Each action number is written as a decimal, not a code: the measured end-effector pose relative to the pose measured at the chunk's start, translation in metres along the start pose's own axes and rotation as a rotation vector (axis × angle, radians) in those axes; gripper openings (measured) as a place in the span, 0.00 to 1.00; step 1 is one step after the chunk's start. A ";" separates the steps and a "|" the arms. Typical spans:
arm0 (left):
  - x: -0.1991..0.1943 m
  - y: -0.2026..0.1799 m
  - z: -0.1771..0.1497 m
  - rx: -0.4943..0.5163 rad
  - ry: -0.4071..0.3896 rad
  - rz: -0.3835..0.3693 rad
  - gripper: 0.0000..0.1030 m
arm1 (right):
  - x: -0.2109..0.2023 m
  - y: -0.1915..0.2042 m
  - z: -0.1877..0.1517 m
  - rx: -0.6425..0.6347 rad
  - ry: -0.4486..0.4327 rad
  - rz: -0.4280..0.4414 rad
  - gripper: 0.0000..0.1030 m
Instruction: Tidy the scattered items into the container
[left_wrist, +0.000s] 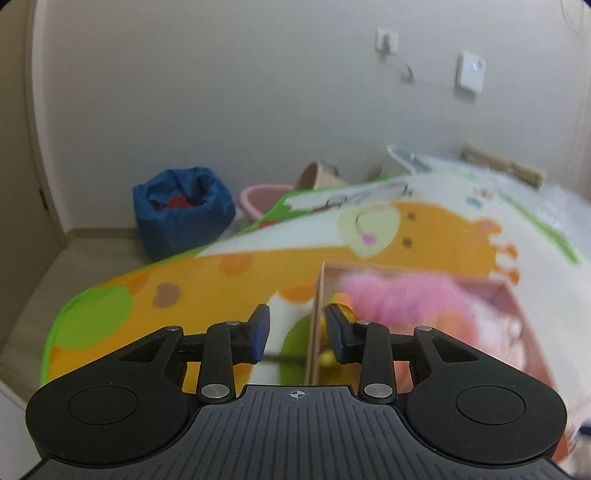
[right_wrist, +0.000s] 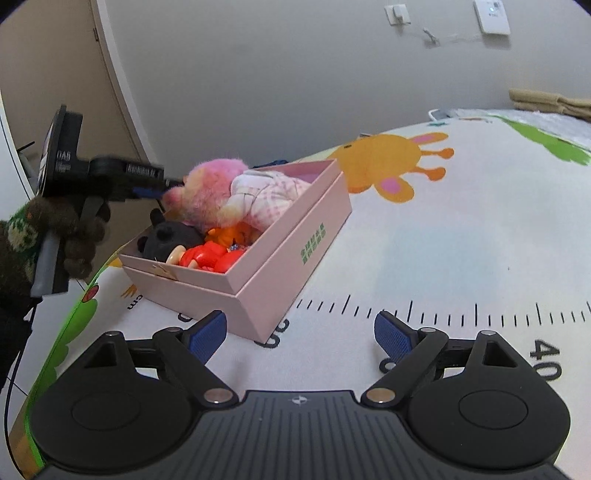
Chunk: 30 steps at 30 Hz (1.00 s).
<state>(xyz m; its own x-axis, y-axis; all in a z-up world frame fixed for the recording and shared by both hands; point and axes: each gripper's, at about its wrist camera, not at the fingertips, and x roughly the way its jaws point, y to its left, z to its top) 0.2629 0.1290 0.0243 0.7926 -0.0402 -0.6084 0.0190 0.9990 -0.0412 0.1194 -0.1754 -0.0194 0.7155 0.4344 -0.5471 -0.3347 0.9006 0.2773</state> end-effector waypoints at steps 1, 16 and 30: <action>-0.002 0.000 -0.005 0.021 0.008 -0.010 0.38 | 0.000 0.002 0.001 -0.007 -0.003 -0.001 0.85; -0.014 -0.021 -0.008 -0.052 -0.040 -0.363 0.49 | 0.006 0.036 0.015 -0.140 -0.031 -0.045 0.87; -0.027 -0.017 -0.025 -0.056 -0.042 -0.370 0.51 | 0.038 0.066 0.055 -0.303 -0.055 -0.135 0.90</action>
<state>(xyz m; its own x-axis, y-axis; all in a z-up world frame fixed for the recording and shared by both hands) 0.2255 0.1125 0.0216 0.7628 -0.3964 -0.5109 0.2767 0.9142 -0.2962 0.1587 -0.1007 0.0218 0.7952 0.3167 -0.5170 -0.3955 0.9173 -0.0465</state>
